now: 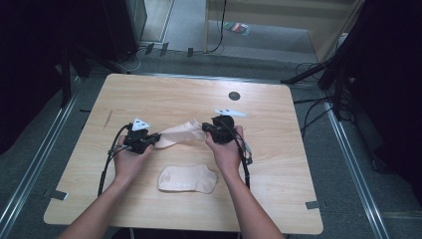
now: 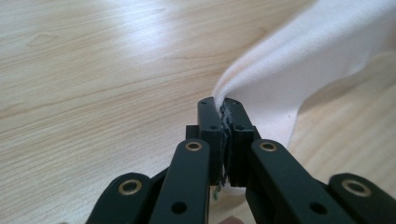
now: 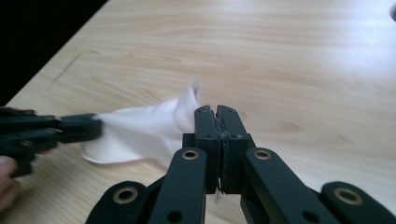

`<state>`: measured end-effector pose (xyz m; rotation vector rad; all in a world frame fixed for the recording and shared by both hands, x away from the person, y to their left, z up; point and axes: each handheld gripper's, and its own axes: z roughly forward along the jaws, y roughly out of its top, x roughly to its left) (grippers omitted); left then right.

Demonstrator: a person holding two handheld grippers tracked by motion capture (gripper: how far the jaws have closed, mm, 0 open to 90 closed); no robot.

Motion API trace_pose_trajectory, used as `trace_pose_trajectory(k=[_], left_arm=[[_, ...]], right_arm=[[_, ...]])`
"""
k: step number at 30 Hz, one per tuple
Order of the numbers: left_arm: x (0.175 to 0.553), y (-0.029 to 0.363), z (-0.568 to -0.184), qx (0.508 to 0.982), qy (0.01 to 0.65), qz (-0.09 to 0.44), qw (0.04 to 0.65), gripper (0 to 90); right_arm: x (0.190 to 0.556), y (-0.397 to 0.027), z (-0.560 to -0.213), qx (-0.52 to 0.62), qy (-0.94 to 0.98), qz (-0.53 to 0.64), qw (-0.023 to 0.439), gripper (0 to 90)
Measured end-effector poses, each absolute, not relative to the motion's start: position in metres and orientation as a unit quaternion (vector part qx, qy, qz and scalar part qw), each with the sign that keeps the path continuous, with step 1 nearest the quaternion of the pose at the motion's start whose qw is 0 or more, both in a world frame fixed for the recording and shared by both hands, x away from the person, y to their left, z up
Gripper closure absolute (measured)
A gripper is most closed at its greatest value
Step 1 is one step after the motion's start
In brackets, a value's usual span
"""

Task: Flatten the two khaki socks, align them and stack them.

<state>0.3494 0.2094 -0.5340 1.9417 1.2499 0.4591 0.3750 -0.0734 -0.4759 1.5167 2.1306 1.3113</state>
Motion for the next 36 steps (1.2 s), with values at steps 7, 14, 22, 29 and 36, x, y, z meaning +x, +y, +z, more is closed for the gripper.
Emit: trace_pose_trajectory(k=[7, 14, 22, 29, 36], left_arm=[[0.347, 0.21, -0.534, 0.778, 0.471, 0.167, 0.381, 90.0], [0.347, 0.193, -0.537, 0.778, 0.453, 0.178, 0.397, 82.0], [0.353, 0.21, -0.533, 0.713, 0.525, 0.194, 0.422, 48.5], [0.36, 0.195, -0.54, 0.725, 0.513, 0.185, 0.421, 55.5], [0.37, 0.193, -0.55, 0.722, 0.541, 0.173, 0.395, 50.1]], right_arm=[[0.362, -0.105, -0.499, 0.54, 0.723, 0.416, 0.11, 90.0], [0.359, -0.107, -0.515, 0.546, 0.721, 0.42, 0.079, 87.8], [0.365, -0.127, -0.514, 0.571, 0.69, 0.425, 0.127, 53.6], [0.365, -0.115, -0.53, 0.556, 0.724, 0.388, 0.128, 48.2], [0.359, -0.105, -0.543, 0.538, 0.735, 0.388, 0.139, 50.3]])
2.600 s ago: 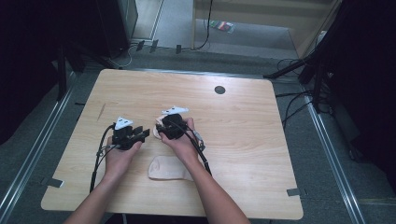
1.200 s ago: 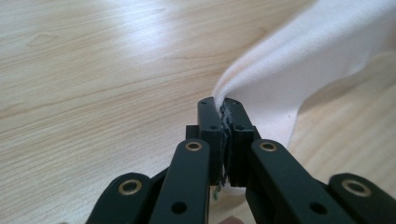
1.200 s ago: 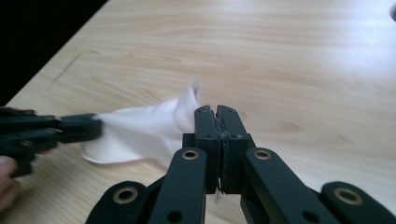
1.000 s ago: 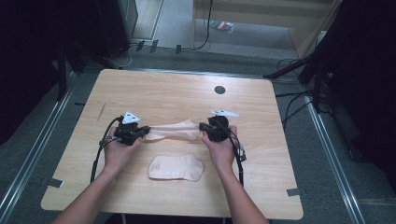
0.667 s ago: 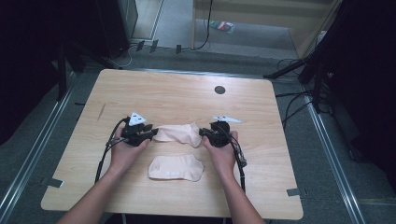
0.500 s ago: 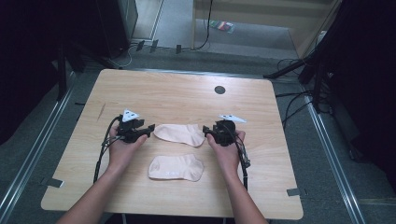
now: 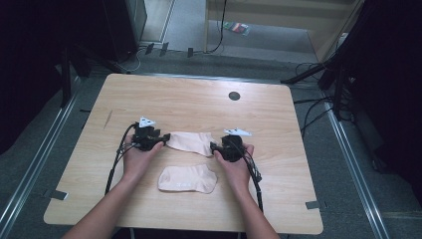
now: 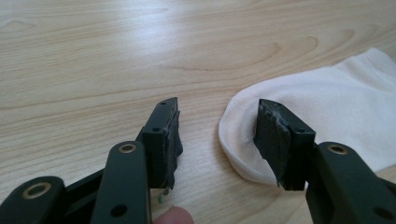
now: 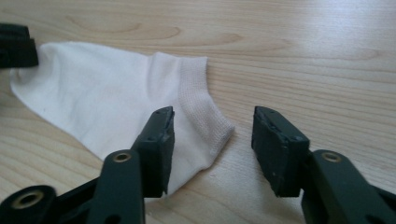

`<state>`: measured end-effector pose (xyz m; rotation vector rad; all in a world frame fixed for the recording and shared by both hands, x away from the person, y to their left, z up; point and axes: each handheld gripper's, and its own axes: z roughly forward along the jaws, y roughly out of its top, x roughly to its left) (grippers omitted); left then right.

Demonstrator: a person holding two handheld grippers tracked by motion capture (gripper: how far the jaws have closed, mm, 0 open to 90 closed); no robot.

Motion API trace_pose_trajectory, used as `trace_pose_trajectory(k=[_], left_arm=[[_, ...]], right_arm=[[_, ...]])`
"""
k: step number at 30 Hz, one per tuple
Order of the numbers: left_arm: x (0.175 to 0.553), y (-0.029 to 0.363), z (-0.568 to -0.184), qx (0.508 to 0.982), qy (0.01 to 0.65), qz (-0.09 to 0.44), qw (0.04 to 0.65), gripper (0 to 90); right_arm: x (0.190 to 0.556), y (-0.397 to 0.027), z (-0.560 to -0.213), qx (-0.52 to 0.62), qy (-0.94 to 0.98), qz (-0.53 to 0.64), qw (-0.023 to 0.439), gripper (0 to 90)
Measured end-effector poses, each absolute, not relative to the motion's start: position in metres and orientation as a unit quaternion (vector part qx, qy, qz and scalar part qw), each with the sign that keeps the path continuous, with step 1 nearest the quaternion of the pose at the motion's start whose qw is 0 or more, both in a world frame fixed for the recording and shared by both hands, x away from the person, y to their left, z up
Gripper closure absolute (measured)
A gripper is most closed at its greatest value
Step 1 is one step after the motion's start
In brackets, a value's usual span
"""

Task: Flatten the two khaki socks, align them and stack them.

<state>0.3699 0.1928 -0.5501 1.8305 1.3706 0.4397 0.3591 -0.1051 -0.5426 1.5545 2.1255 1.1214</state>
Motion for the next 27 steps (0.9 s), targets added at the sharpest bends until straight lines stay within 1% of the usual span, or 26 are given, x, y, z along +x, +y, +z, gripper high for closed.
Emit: trace_pose_trajectory(k=[1, 2, 4, 5, 8, 10, 11, 12, 13, 14, 15, 16, 20, 27], left_arm=[[0.371, 0.194, -0.55, 0.717, 0.545, 0.173, 0.397, 48.3], [0.371, 0.194, -0.55, 0.717, 0.545, 0.173, 0.397, 47.5], [0.372, 0.192, -0.551, 0.718, 0.544, 0.175, 0.398, 47.4], [0.372, 0.191, -0.55, 0.724, 0.537, 0.176, 0.395, 49.0], [0.37, 0.183, -0.55, 0.745, 0.514, 0.189, 0.381, 60.7], [0.369, 0.179, -0.549, 0.755, 0.503, 0.193, 0.374, 70.4], [0.369, 0.179, -0.549, 0.757, 0.501, 0.19, 0.374, 77.0], [0.369, 0.179, -0.549, 0.758, 0.5, 0.182, 0.378, 81.1], [0.368, 0.179, -0.549, 0.76, 0.498, 0.179, 0.378, 85.3], [0.368, 0.179, -0.549, 0.76, 0.498, 0.179, 0.378, 86.8], [0.367, 0.181, -0.548, 0.764, 0.493, 0.171, 0.38, 87.6], [0.367, 0.181, -0.548, 0.764, 0.493, 0.171, 0.38, 88.0], [0.359, 0.19, -0.549, 0.752, 0.496, 0.156, 0.404, 89.1], [0.346, 0.202, -0.54, 0.737, 0.496, 0.156, 0.433, 89.6]], right_arm=[[0.358, -0.104, -0.543, 0.53, 0.741, 0.387, 0.142, 52.2], [0.358, -0.104, -0.543, 0.53, 0.741, 0.387, 0.142, 52.2], [0.356, -0.1, -0.544, 0.505, 0.758, 0.382, 0.157, 54.9], [0.355, -0.098, -0.545, 0.496, 0.764, 0.377, 0.169, 56.7], [0.353, -0.096, -0.546, 0.489, 0.766, 0.375, 0.179, 61.9], [0.353, -0.094, -0.546, 0.49, 0.765, 0.373, 0.186, 68.9], [0.353, -0.094, -0.547, 0.489, 0.766, 0.371, 0.193, 72.8], [0.353, -0.094, -0.547, 0.489, 0.766, 0.369, 0.196, 75.3], [0.353, -0.095, -0.547, 0.491, 0.765, 0.369, 0.195, 80.2], [0.353, -0.095, -0.547, 0.491, 0.765, 0.369, 0.195, 80.2], [0.354, -0.096, -0.546, 0.495, 0.763, 0.374, 0.184, 86.7], [0.354, -0.096, -0.546, 0.498, 0.761, 0.375, 0.182, 87.5], [0.354, -0.098, -0.545, 0.502, 0.758, 0.38, 0.171, 88.2], [0.35, -0.101, -0.535, 0.501, 0.745, 0.408, 0.167, 88.7]])
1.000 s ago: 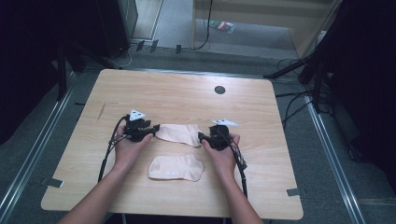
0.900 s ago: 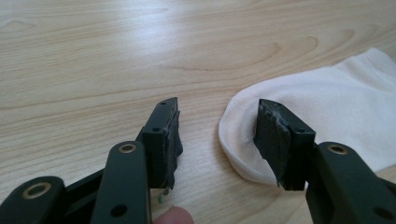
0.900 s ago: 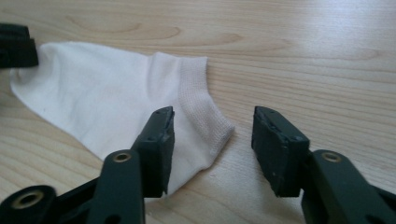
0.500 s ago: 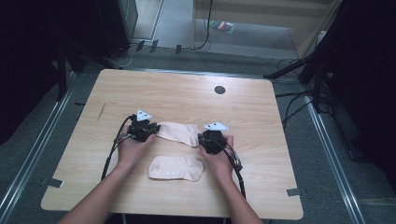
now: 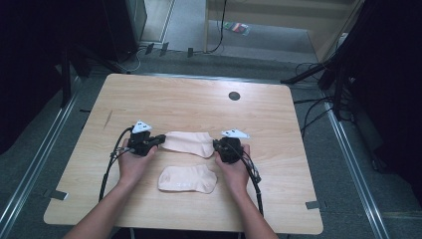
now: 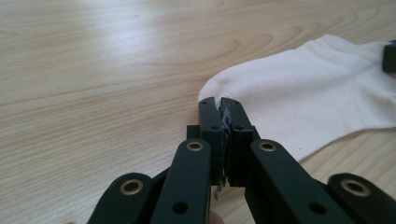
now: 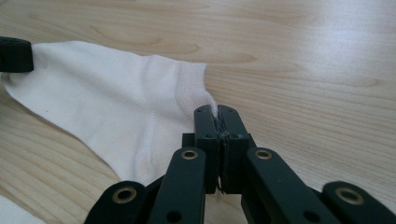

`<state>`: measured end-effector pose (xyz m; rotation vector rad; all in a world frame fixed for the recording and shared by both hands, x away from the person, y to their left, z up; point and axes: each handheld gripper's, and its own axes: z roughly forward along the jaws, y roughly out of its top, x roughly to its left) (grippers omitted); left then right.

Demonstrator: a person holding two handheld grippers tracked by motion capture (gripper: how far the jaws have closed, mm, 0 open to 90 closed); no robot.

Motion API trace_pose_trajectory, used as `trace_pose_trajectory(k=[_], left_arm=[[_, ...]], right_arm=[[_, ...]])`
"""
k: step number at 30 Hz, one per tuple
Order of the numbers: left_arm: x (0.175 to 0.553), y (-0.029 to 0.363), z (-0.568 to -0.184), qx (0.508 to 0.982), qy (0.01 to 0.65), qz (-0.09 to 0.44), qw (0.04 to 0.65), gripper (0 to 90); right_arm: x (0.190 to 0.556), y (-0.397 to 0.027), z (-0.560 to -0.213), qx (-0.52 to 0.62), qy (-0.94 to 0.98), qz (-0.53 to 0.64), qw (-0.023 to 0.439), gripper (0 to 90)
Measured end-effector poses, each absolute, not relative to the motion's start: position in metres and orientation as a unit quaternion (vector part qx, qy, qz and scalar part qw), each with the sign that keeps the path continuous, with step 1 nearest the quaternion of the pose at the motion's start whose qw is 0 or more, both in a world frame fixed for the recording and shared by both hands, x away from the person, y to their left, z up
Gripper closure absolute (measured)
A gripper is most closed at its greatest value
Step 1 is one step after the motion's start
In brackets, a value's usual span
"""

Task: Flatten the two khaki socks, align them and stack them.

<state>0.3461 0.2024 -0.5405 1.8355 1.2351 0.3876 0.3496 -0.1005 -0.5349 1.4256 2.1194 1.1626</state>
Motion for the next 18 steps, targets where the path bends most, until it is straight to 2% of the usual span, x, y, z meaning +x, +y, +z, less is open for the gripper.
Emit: trace_pose_trajectory(k=[18], left_arm=[[0.309, 0.209, -0.513, 0.732, 0.461, 0.177, 0.469, 89.6]], right_arm=[[0.327, -0.115, -0.5, 0.494, 0.73, 0.442, 0.163, 88.8]])
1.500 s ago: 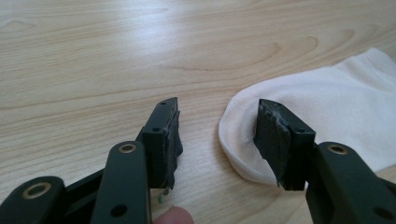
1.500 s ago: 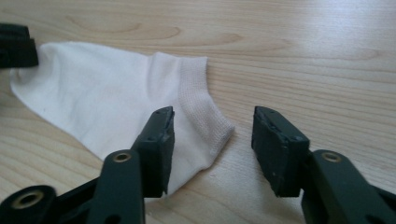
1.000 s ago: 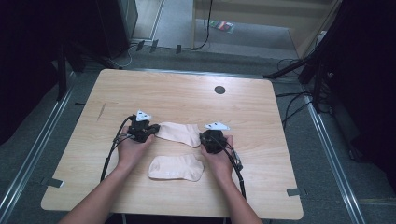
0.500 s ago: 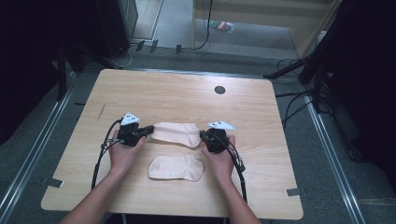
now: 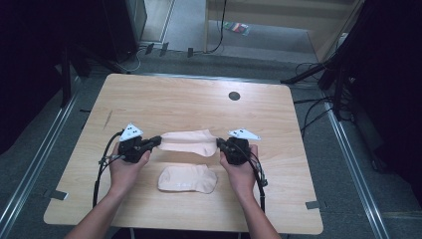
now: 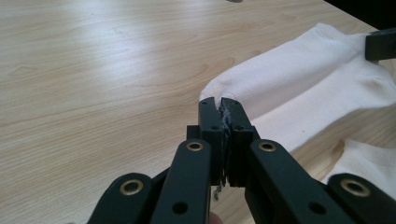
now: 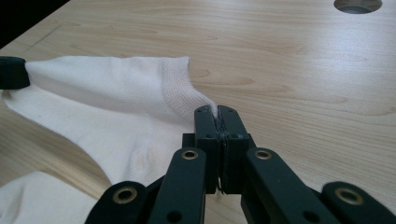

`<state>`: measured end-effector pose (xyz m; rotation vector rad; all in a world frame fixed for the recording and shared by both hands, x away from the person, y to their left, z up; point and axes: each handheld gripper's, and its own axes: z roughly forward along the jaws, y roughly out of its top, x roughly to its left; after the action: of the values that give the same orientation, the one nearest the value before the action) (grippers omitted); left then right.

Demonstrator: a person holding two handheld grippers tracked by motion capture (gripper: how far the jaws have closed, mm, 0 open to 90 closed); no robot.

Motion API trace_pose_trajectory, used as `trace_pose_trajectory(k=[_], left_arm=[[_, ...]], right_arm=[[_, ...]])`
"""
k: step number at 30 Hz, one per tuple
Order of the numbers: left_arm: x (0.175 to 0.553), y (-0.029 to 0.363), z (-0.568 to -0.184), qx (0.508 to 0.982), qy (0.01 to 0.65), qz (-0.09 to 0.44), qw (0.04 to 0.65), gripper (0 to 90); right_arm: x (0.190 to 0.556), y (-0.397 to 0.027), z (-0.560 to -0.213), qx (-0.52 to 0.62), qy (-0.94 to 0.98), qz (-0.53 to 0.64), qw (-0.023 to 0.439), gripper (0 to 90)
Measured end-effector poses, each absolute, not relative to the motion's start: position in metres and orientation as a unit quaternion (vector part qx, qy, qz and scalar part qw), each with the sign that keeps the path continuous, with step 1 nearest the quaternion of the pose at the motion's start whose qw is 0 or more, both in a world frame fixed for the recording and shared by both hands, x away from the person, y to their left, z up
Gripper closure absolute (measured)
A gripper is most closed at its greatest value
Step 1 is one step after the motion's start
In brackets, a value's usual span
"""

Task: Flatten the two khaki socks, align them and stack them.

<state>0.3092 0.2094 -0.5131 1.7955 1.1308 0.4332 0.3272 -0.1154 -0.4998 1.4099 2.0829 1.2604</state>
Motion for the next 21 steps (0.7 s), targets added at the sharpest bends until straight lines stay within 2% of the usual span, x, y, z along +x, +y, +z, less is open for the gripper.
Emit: trace_pose_trajectory(k=[10, 21], left_arm=[[0.286, 0.213, -0.503, 0.727, 0.452, 0.174, 0.486, 89.6], [0.251, 0.223, -0.507, 0.735, 0.444, 0.155, 0.488, 89.8]], right_arm=[[0.308, -0.12, -0.487, 0.486, 0.731, 0.454, 0.153, 88.9], [0.281, -0.125, -0.49, 0.484, 0.743, 0.444, 0.13, 89.5]])
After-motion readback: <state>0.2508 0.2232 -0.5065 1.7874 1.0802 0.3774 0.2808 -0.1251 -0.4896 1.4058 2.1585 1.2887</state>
